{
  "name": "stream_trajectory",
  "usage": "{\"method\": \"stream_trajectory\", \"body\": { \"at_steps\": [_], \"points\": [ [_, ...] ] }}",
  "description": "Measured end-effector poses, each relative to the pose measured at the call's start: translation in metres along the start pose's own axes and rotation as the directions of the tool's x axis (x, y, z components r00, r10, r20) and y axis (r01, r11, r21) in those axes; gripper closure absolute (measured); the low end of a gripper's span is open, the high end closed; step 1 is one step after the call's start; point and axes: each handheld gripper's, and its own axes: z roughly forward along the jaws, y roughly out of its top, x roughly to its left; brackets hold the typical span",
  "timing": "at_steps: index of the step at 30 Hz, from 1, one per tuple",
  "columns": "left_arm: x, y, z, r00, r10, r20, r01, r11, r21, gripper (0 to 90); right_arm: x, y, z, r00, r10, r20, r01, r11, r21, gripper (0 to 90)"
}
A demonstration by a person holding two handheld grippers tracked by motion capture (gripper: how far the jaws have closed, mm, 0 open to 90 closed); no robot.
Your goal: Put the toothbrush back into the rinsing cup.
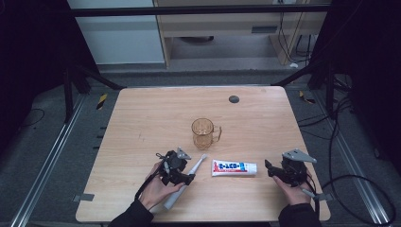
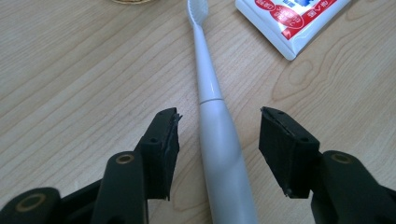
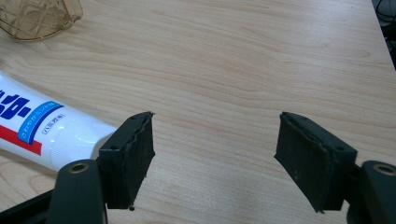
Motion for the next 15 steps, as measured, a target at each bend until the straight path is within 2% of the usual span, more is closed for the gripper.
{"method": "stream_trajectory", "body": {
  "at_steps": [15],
  "points": [
    [-0.002, 0.0, 0.011, 1.0, 0.004, 0.007, -0.005, 0.9975, 0.07, 51.3, 0.0, 0.0, 0.001, 0.9997, -0.01, -0.022, 0.01, 1.0, 0.015, 31.0]
  ]
}}
